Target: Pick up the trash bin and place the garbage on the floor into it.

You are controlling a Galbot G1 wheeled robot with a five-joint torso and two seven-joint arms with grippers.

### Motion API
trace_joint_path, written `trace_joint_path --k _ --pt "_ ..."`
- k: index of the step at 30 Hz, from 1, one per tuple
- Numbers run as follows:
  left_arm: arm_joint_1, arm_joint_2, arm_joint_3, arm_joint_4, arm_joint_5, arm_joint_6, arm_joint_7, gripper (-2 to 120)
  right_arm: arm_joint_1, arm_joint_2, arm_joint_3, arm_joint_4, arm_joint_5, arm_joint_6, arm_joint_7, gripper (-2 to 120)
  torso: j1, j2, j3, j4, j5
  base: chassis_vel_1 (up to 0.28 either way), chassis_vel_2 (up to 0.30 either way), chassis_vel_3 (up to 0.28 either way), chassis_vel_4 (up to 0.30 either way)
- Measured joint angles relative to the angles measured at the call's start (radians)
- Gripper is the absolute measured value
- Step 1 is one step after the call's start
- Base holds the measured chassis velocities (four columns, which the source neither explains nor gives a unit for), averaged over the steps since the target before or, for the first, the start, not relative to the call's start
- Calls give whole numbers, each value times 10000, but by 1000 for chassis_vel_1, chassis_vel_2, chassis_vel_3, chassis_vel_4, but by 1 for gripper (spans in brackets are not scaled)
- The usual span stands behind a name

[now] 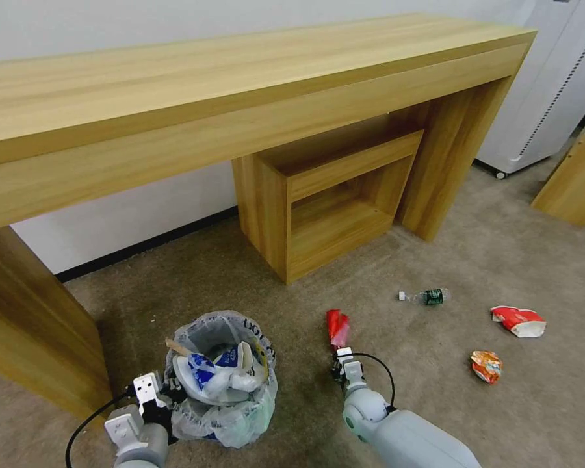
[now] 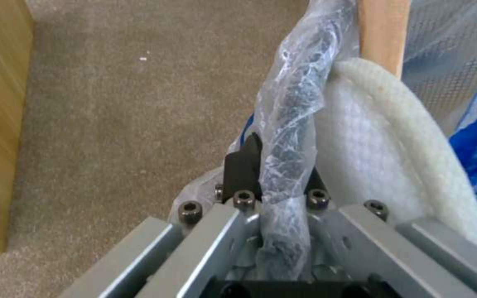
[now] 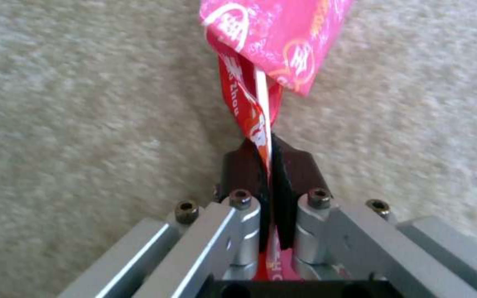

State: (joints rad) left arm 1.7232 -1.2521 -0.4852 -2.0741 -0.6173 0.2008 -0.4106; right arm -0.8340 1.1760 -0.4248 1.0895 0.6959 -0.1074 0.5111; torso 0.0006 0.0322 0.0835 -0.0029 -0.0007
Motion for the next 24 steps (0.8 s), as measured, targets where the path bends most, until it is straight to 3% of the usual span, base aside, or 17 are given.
trace_joint_path --k 7,9,13,16,17,20,24 --pt "-42 18 -31 89 -2 -12 1 0 -366 -950 567 1560 -150 344 -58 0 0 0 0 6 8 0 0 0 0" --pt "-76 12 -29 136 5 -23 0 0 -605 -1493 851 2481 -442 639 -154 0 0 0 -1 6 9 0 0 0 0" --pt "-105 14 -16 141 4 -23 0 0 -759 -1874 1008 3148 -791 1211 -369 0 0 0 -1 5 8 0 0 0 0" --pt "-126 25 9 140 1 -19 -1 0 -842 -2377 1117 4453 -1297 2465 -1214 0 0 0 -2 6 8 0 0 0 0" --pt "-126 25 9 140 1 -19 -1 0 -842 -2377 1117 4453 -1297 2465 -1214 0 0 0 -2 6 8 0 0 0 0" --pt "-113 -6 28 92 6 4 -5 0 -591 -2818 998 6190 -1415 3308 -2198 0 0 1 -2 7 4 0 0 0 0" --pt "-70 -30 31 -14 7 48 -8 0 -41 -3154 546 7472 -1335 3868 -3007 0 0 0 -2 7 4 0 0 0 0"
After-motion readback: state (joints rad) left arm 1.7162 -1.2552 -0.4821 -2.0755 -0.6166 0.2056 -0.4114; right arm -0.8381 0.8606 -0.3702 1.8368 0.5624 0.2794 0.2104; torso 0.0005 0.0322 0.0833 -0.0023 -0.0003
